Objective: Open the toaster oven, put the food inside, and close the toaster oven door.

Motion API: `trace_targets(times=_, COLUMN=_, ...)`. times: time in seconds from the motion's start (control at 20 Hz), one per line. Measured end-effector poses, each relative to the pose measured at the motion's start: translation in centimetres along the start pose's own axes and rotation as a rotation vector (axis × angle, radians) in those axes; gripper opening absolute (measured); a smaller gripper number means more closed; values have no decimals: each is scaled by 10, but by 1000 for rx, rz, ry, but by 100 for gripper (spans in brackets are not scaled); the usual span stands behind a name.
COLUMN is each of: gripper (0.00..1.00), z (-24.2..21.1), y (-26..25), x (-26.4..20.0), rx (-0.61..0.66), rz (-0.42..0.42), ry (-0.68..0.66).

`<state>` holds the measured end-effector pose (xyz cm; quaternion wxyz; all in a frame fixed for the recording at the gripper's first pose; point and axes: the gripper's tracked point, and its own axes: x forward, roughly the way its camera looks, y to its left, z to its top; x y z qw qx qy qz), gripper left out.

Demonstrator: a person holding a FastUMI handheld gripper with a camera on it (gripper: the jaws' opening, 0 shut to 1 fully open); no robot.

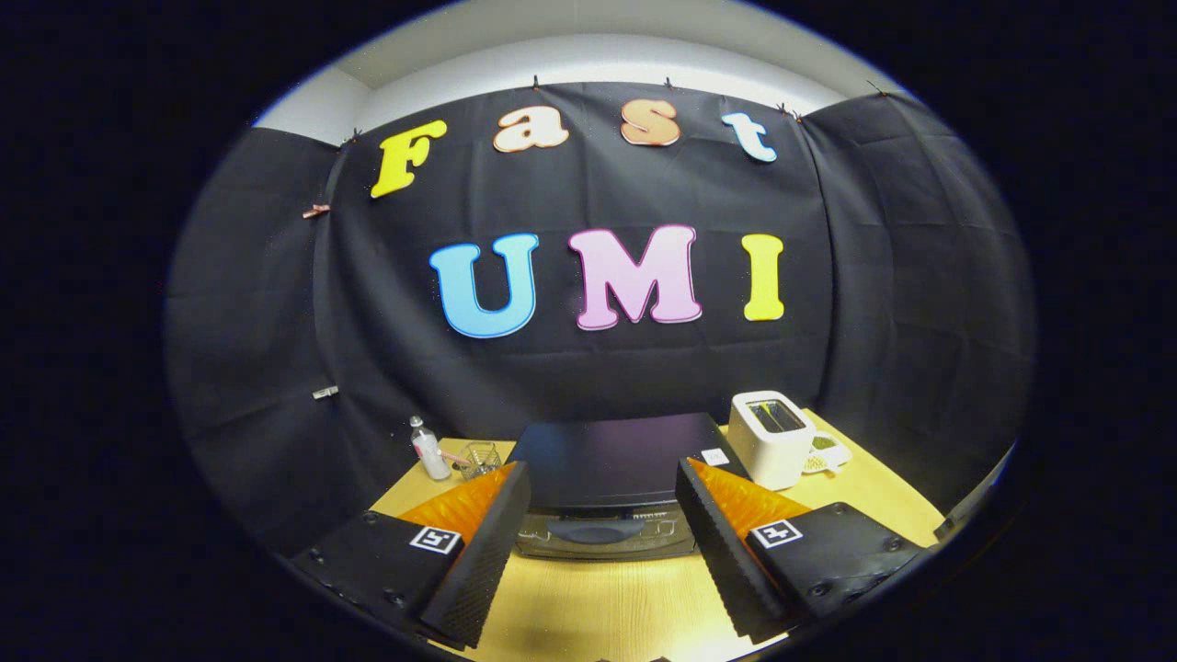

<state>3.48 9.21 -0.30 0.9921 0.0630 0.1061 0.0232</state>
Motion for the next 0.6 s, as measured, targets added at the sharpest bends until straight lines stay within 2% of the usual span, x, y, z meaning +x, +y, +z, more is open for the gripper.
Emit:
trace_targets(times=0.3, gripper=98, z=12, y=-26, x=-38, rx=9, rz=-5, ry=-32)
trace_targets(times=0.45, gripper=98, z=5, y=-41, x=-38, rx=-27, rz=19, ry=3)
trace_targets(times=0.6, gripper=98, z=5, y=-54, x=-27, rx=-9, rz=47, ry=23)
